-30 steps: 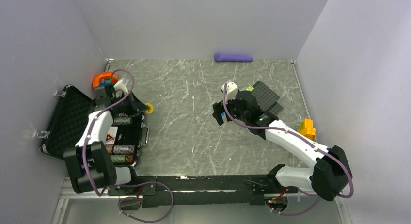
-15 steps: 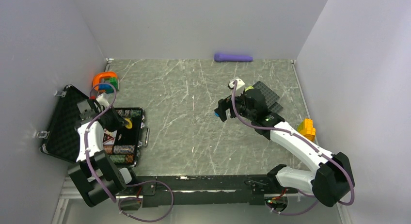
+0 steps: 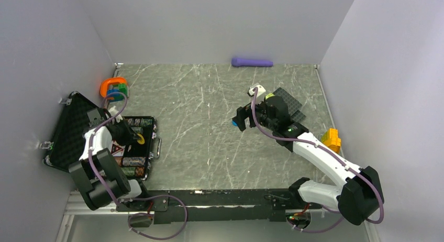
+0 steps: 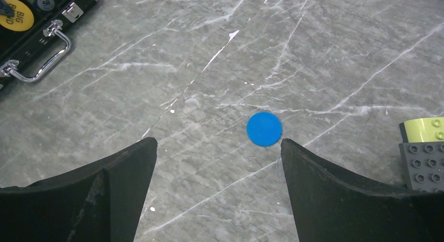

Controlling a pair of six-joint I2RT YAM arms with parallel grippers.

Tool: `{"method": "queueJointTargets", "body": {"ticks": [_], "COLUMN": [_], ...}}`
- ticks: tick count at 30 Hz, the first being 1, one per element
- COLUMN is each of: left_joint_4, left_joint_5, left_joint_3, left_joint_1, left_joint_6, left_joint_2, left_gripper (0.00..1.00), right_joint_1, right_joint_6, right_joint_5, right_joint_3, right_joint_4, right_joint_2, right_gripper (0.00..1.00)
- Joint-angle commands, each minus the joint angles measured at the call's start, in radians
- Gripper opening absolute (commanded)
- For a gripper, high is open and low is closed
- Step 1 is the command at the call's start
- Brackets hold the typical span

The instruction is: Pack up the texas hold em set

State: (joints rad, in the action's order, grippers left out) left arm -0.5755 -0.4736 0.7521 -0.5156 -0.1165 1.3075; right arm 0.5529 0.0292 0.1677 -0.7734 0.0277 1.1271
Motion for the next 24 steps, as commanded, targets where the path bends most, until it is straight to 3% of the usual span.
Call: {"method": "queueJointTargets", "body": {"ticks": [1,18,24], "left_joint_4": [-0.007,0.005,-0.008], "left_joint_5": [-0.038,-0.081,-0.022], "left_joint_3": [0.017,0.037,0.046], "left_joint_1": [-0.001,0.042,0.049], "left_joint_6": [0.011,0.027,0.013], "left_joint_2": [0.019,0.131,0.13], "left_gripper": [0.01,0.1,0.28], "right_joint_1": [-0.005,-0.006,-0.005], "right_joint_6": [-0.005,-0.011,-0.012], "right_joint_5": [0.018,0.023,0.023], "right_joint_3": [-0.003,-0.004,-0.005], "right_joint_4": [-0.046,-0.039,-0.035], "right_joint_2": [-0.023,-0.029,-0.03], "right_gripper": [0.92,0.92,0.92]}}
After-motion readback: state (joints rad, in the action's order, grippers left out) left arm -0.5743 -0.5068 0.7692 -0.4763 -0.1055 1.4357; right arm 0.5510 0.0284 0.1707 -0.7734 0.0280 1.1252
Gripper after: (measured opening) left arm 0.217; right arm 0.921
